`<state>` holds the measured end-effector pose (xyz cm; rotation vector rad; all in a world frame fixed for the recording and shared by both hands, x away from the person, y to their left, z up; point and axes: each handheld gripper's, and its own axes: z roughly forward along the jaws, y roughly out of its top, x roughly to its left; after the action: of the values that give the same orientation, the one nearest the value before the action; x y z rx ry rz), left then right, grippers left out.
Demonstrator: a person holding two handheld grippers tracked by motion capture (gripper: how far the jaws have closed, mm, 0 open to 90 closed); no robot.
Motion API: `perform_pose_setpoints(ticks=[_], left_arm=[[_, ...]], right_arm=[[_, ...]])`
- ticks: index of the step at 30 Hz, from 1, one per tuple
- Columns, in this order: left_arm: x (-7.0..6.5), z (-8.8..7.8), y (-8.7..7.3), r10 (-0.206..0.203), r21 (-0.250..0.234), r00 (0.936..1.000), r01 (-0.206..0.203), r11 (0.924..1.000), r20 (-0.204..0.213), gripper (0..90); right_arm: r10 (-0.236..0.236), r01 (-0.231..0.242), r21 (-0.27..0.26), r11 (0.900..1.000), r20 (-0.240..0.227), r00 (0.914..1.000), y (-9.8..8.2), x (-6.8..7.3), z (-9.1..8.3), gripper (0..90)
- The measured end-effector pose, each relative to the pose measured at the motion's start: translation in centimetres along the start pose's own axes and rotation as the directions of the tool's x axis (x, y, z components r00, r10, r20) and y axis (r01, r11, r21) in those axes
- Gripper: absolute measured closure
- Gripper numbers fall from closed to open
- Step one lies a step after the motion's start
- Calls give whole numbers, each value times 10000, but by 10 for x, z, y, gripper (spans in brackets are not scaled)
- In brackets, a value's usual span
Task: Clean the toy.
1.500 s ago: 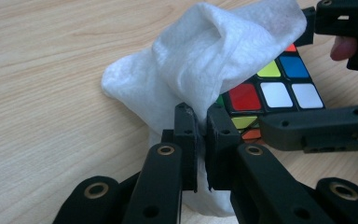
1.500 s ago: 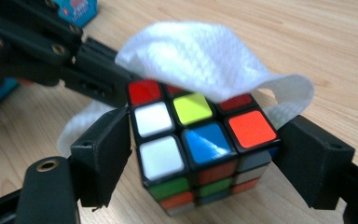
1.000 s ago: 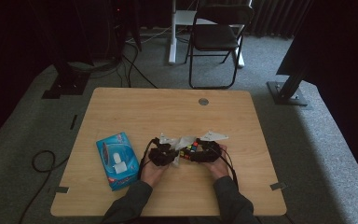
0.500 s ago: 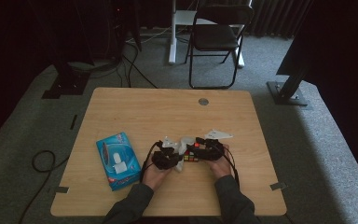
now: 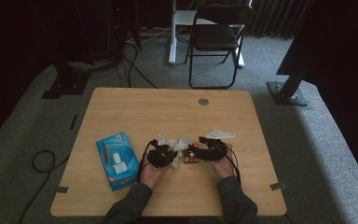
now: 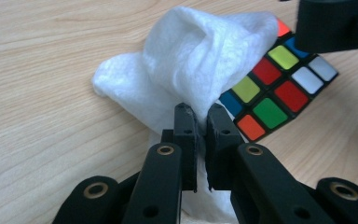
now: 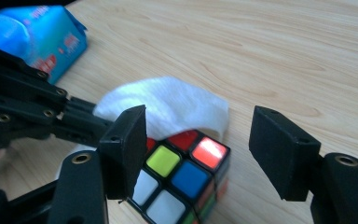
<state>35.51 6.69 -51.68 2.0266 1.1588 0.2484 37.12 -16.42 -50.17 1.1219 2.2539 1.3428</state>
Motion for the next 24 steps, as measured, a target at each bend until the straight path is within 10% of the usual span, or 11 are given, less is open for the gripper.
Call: perform_pose_setpoints(ticks=[13, 24], left_arm=[[-2, -4, -5, -296, 98, 9916, 311, 9995, -1263, 847], [-6, -7, -13, -175, 161, 9886, 201, 9997, -1495, 846]], right_arm=[[443, -444, 266, 9987, 59, 9990, -7, 1, 6, 390], [580, -575, 352, 9977, -122, 9982, -8, 2, 6, 394]])
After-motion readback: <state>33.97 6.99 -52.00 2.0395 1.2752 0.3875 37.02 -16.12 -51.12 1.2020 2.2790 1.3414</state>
